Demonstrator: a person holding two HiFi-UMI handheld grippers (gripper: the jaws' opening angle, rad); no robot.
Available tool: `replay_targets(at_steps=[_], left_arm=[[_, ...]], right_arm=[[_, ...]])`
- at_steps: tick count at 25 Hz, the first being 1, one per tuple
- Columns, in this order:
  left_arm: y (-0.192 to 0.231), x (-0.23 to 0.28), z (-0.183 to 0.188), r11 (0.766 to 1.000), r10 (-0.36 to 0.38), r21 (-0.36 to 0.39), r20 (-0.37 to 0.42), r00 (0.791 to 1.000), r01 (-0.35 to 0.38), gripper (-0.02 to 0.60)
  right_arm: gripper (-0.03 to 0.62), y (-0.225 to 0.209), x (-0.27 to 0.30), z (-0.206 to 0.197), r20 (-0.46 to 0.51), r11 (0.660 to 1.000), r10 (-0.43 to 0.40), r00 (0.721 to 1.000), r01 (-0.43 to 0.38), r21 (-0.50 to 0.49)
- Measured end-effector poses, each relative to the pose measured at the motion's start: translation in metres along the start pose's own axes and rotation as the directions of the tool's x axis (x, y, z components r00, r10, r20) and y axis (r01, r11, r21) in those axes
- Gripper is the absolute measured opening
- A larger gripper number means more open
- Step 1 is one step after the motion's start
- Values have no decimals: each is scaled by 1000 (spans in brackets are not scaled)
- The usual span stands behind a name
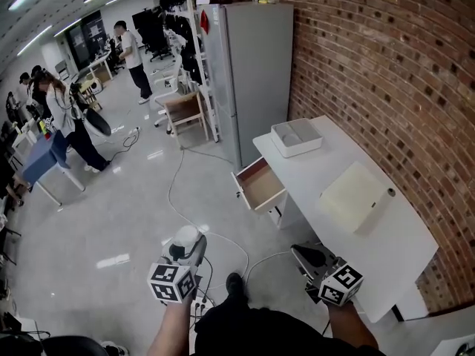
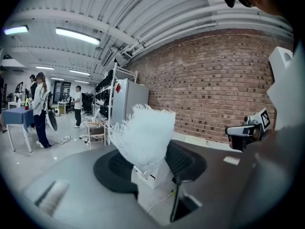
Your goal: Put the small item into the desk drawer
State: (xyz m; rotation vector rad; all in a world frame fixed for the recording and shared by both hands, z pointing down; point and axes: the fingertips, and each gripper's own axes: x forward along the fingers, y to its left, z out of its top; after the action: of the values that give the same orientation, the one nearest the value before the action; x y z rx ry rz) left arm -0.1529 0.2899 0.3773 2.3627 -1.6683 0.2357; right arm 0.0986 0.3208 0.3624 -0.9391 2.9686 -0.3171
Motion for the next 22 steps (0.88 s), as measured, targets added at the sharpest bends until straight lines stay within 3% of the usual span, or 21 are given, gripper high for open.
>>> replay_targets(at_steps=[11, 22], left_arm=[[16, 58, 3, 997, -78, -23, -13, 997, 78, 196], [91, 138, 7, 994, -96, -61, -67, 993, 92, 196]], right_arm=[[11, -40, 24, 2, -9, 995, -85, 996, 85, 48], [11, -89, 126, -2, -64, 993, -71, 995, 77, 90]])
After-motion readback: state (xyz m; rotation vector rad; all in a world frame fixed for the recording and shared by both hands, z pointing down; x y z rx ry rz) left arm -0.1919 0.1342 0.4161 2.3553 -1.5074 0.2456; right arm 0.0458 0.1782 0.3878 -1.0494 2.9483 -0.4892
